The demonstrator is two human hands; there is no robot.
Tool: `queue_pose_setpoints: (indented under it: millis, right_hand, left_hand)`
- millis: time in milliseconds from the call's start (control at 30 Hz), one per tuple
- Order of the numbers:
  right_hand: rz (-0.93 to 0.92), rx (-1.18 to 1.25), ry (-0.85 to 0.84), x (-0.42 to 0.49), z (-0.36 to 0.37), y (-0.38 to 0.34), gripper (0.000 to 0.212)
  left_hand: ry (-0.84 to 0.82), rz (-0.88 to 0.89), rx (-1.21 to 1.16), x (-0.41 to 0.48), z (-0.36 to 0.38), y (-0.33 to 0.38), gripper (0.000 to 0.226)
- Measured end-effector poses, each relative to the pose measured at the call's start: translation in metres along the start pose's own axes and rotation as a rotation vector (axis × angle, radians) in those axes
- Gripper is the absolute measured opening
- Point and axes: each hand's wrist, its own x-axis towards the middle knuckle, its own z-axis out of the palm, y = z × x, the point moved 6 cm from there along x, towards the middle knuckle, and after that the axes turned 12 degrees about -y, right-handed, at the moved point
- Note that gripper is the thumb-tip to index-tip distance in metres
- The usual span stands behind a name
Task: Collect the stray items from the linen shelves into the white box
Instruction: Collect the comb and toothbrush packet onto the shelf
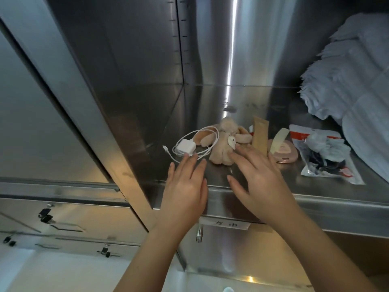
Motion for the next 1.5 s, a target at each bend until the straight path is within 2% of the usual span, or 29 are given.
queue_pose_setpoints:
  millis: [233,400,633,1033,1133,1300,1467,1500]
  right_hand:
    - [-0.074,-0.039,0.015,0.031,-0.001,0.013,0.05]
    - [-0.083,-0.019,-0.089,0.049,0.007,0.024,0.055]
    - [-0.122,-0.011,-0.15,0.068,0.012,0.038,0.053]
    - [-0.142,-0.015,-0.252,0.085,0.027,0.05,0.058]
    - [-0.149,-0.029,-0.264,0.086,0.03,0.051,0.057]
    - [-0.135,-0.015,-0.278,0.089,0.029,0.052,0.057]
    - [-0.088,-0.001,-0.301,0.089,0.028,0.06,0.058]
    - [-0.08,0.004,-0.302,0.088,0.028,0.061,0.058]
  left_hand:
    - [-0.031,-0.071,0.062,0.035,0.008,-0.012,0.049]
    - [-0.124,-0.069,0.104,0.064,0.024,-0.02,0.052]
    - [-0.252,-0.123,0.211,0.085,0.049,-0.035,0.056]
    - [-0.291,-0.134,0.255,0.101,0.056,-0.049,0.058]
    - [-0.222,-0.153,0.139,0.104,0.046,-0.055,0.056]
    - [-0.032,-0.266,-0.198,0.108,0.016,-0.066,0.052]
    - [0.205,-0.268,-0.708,0.108,-0.003,-0.073,0.029]
    - [0.229,-0.258,-0.829,0.108,-0.005,-0.071,0.03]
